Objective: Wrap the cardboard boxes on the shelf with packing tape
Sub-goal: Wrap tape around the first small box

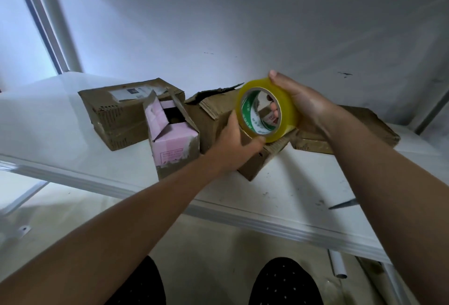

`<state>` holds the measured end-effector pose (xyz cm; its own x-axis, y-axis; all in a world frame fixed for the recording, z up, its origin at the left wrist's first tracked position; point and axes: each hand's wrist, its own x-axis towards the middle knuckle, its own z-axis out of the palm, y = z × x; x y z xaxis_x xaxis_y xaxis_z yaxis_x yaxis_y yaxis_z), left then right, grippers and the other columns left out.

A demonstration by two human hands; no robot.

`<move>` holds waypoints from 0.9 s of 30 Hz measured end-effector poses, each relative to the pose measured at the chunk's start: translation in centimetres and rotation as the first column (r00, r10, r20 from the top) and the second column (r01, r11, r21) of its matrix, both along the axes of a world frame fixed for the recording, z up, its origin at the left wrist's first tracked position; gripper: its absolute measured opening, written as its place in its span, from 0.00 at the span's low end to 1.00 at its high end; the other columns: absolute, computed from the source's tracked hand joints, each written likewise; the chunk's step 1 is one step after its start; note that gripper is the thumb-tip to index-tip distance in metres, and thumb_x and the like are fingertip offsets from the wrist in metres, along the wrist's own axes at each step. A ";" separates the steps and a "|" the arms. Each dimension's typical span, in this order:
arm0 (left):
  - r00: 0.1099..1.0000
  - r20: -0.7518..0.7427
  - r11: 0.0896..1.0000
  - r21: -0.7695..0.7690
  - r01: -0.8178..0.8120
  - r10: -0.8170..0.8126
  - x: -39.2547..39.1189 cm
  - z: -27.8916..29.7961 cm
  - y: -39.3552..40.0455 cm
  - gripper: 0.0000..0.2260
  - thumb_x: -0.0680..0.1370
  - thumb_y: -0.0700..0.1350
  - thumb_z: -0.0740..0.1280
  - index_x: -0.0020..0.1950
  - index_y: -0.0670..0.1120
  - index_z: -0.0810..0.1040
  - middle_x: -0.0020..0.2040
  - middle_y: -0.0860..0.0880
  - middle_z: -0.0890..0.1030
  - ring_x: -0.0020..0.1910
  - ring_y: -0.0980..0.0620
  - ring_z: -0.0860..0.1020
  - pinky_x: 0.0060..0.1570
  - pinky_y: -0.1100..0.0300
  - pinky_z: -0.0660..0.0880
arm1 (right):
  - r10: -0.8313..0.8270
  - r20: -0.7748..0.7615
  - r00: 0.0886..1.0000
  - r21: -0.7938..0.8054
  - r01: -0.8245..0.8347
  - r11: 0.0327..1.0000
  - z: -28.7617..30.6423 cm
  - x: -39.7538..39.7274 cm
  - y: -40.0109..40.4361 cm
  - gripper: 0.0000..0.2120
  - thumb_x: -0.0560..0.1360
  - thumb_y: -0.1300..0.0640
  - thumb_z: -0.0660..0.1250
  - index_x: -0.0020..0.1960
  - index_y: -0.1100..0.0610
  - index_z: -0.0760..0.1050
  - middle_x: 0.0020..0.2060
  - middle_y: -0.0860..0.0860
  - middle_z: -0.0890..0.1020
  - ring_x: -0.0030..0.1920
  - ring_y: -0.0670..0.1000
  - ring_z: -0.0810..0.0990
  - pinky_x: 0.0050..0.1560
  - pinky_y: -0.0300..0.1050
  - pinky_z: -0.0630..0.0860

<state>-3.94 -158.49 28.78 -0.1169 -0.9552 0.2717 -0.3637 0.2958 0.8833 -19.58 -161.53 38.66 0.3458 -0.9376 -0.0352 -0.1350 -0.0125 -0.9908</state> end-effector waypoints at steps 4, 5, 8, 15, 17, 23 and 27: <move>0.986 0.071 0.988 0.024 -0.155 0.153 -2.0 -1.4 0.4 0.65 0.61 0.56 0.80 0.76 0.47 0.32 0.77 0.49 0.42 0.77 0.51 0.44 0.74 0.51 0.50 | -0.019 -0.009 1.000 0.006 0.019 1.000 -0.4 1.1 -0.4 0.22 0.71 0.36 0.65 0.42 0.56 0.79 0.28 0.50 0.81 0.27 0.48 0.80 0.31 0.39 0.77; 0.973 0.084 0.976 -0.021 -0.215 0.216 -2.5 -1.7 0.4 0.63 0.62 0.54 0.80 0.76 0.45 0.33 0.77 0.47 0.44 0.77 0.50 0.45 0.75 0.50 0.51 | -0.001 -0.010 1.000 0.009 0.002 1.000 -0.6 1.0 -0.5 0.23 0.72 0.36 0.64 0.42 0.56 0.78 0.28 0.50 0.81 0.28 0.48 0.80 0.31 0.39 0.77; 0.957 0.087 0.960 -0.065 -0.272 0.277 -3.1 -2.3 0.1 0.58 0.65 0.52 0.78 0.77 0.44 0.38 0.77 0.45 0.50 0.76 0.47 0.50 0.73 0.48 0.54 | 0.033 -0.037 0.999 0.032 -0.032 0.999 -1.0 0.3 -0.6 0.23 0.72 0.35 0.62 0.45 0.56 0.77 0.28 0.50 0.81 0.28 0.48 0.81 0.31 0.39 0.77; 0.984 0.071 0.976 0.133 -0.174 0.165 -1.9 -2.1 -1.6 0.57 0.64 0.53 0.78 0.76 0.47 0.40 0.75 0.44 0.53 0.74 0.45 0.56 0.71 0.47 0.60 | 0.162 -0.468 0.869 0.182 -0.085 0.980 3.2 -1.6 -0.6 0.35 0.56 0.32 0.69 0.54 0.55 0.79 0.43 0.56 0.86 0.41 0.57 0.85 0.38 0.50 0.80; 0.984 0.058 0.972 0.155 -0.177 0.170 -1.8 -2.2 -2.1 0.56 0.63 0.53 0.78 0.76 0.47 0.40 0.74 0.45 0.55 0.73 0.45 0.58 0.71 0.47 0.61 | 0.233 -0.545 0.806 0.267 -0.098 0.959 2.9 -2.5 0.0 0.34 0.57 0.33 0.70 0.54 0.56 0.79 0.43 0.57 0.85 0.40 0.58 0.85 0.38 0.50 0.80; 0.990 0.104 0.977 0.186 -0.109 0.091 -1.0 -2.4 -2.9 0.54 0.64 0.55 0.79 0.75 0.50 0.41 0.72 0.47 0.58 0.71 0.48 0.59 0.71 0.47 0.61 | 0.209 -0.498 0.842 0.371 -0.011 0.929 -1.7 -4.7 1.3 0.31 0.58 0.36 0.71 0.54 0.55 0.76 0.30 0.53 0.83 0.29 0.52 0.81 0.35 0.46 0.77; 0.994 0.093 0.966 0.245 -0.080 0.059 -0.9 -2.0 -2.8 0.60 0.62 0.55 0.80 0.75 0.52 0.36 0.75 0.46 0.54 0.73 0.48 0.56 0.72 0.46 0.58 | 0.196 -0.463 0.864 0.366 -0.014 0.931 -3.3 -4.5 2.7 0.33 0.58 0.35 0.70 0.56 0.55 0.77 0.37 0.55 0.85 0.36 0.53 0.83 0.38 0.46 0.79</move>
